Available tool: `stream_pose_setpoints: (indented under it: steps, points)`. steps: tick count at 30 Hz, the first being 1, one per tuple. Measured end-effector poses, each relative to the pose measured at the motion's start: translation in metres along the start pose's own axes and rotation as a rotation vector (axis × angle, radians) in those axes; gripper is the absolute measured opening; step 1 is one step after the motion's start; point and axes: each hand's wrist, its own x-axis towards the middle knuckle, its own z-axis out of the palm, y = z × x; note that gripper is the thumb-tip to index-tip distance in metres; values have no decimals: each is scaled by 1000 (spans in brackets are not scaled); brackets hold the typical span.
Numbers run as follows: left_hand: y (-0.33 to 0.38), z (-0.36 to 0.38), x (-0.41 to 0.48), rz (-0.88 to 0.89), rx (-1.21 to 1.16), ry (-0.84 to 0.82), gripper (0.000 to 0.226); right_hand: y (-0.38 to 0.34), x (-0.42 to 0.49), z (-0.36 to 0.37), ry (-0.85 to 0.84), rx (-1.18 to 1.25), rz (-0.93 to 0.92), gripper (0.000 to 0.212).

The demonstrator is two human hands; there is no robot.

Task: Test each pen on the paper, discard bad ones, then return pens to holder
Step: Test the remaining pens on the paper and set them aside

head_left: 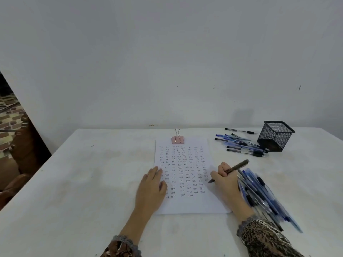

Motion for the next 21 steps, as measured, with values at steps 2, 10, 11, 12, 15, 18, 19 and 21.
stream_pose_setpoints:
  steps: [2,10,11,12,15,18,19,21]
  points:
    - [-1,1,0,3,6,-2,57,0,1,1,-11,4,20,51]
    - [-3,4,2,-23,35,-13,81,3,1,3,-46,-22,24,53]
    - [-3,4,2,-25,33,-18,80,4,1,3,-29,-6,30,54]
    - [-2,4,1,-27,33,-20,77,4,1,3,-26,10,35,54]
    - [-1,3,2,-22,31,-22,59,1,1,2,-63,-38,26,53]
    - [-2,2,2,-10,27,-19,50,3,1,1,-17,-33,23,52]
    - [-2,2,2,-3,26,-15,48,3,1,1,8,-19,26,52]
    - [-3,3,2,-1,21,-6,47,3,1,1,28,-9,10,52]
